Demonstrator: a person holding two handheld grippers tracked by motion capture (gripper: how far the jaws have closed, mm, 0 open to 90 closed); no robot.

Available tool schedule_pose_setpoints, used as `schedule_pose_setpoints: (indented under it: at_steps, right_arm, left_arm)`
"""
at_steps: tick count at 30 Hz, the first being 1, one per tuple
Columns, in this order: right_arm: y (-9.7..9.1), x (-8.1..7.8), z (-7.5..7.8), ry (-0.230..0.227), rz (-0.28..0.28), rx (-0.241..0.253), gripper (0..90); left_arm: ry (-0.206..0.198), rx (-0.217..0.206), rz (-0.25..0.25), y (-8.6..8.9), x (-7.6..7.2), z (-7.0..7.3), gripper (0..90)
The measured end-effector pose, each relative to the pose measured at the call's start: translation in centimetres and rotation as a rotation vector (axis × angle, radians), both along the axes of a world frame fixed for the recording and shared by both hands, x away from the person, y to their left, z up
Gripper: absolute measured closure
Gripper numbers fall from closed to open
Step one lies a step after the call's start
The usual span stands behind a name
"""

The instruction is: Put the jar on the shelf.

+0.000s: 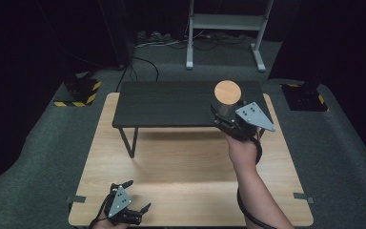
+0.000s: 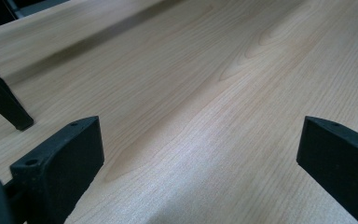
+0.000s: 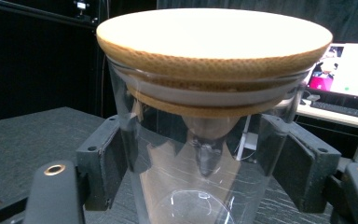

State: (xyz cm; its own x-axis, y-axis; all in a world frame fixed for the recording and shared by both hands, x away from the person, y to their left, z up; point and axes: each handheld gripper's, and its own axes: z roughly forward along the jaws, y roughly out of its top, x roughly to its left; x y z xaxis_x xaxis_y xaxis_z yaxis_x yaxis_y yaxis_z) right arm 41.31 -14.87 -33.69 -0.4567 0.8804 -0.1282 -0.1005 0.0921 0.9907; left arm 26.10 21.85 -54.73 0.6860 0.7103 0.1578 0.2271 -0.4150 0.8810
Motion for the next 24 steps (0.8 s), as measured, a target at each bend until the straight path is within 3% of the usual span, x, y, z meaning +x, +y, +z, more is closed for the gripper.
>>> schedule_pose_setpoints:
  at_steps: [24]
  right_arm:
    - [0.7,2.4,-0.3,0.059,-0.015,0.007,25.9]
  left_arm:
    - [0.003,-0.003,-0.003,0.1,0.0,0.0,1.0]
